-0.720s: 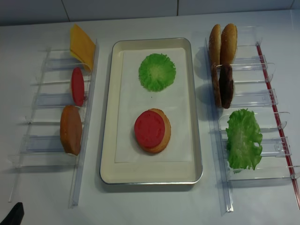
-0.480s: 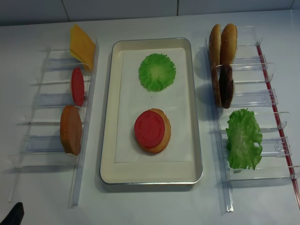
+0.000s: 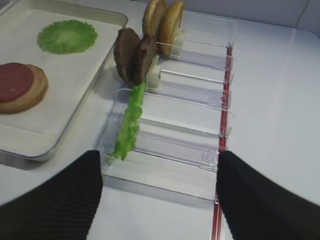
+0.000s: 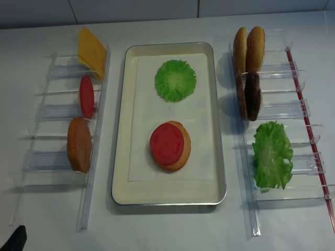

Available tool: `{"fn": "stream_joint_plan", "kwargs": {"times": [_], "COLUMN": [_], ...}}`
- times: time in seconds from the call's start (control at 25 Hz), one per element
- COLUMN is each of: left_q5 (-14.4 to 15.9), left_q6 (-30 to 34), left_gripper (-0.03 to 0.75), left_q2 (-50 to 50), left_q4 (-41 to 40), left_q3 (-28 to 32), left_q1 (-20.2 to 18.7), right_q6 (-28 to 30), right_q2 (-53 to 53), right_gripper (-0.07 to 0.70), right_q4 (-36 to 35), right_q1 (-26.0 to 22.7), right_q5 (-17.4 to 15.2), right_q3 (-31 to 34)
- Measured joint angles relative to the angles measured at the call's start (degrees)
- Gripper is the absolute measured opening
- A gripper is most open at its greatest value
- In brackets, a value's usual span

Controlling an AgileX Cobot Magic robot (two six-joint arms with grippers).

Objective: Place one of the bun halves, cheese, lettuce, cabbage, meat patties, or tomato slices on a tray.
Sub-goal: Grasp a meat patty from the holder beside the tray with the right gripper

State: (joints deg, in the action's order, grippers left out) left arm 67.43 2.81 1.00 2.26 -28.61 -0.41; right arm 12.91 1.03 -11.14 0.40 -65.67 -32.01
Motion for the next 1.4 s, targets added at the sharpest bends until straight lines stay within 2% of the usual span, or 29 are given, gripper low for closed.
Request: {"fn": "stream_joint_plan", "kwargs": {"times": [0.2,0.28,0.48,0.72,0.84,0.96,1.12,1.2,1.28,1.4], "left_q5": [0.0,0.0,0.0,0.0,0.0,0.0,0.0,0.0,0.0,0.0], "left_q6": [0.0,0.0,0.0,0.0,0.0,0.0,0.0,0.0,0.0,0.0], "left_gripper": [0.473,0.473,0.473,0.473,0.473,0.473,0.473,0.473,0.473,0.473], "left_q2": [0.0,0.0,0.0,0.0,0.0,0.0,0.0,0.0,0.0,0.0], "left_q4": [0.0,0.0,0.0,0.0,0.0,0.0,0.0,0.0,0.0,0.0], "left_q3": [0.0,0.0,0.0,0.0,0.0,0.0,0.0,0.0,0.0,0.0], "left_q1": [0.0,0.0,0.0,0.0,0.0,0.0,0.0,0.0,0.0,0.0], "right_q6": [1.81,5.94,17.63,24.55,26.98,27.9,27.12,24.85,20.37,5.32], "right_q2": [9.13,13.25,25.23,38.82,44.73,50.04,57.03,60.55,63.83,68.88], "right_gripper": [0.525,0.525,0.525,0.525,0.525,0.525,0.525,0.525,0.525,0.525], "right_q4": [-4.56,-8.13,-22.28,-31.37,-35.41,-36.31,-35.34,-31.59,-25.29,-12.72], "right_q1": [0.0,0.0,0.0,0.0,1.59,5.15,13.31,18.59,23.81,29.1], "right_q5": [-0.15,-0.98,-3.09,-5.52,-5.78,-5.67,-4.52,-2.72,-1.5,-0.18], "right_q3": [-6.18,-8.96,-15.04,-20.71,-22.74,-25.07,-28.15,-30.19,-32.92,-37.22]}}
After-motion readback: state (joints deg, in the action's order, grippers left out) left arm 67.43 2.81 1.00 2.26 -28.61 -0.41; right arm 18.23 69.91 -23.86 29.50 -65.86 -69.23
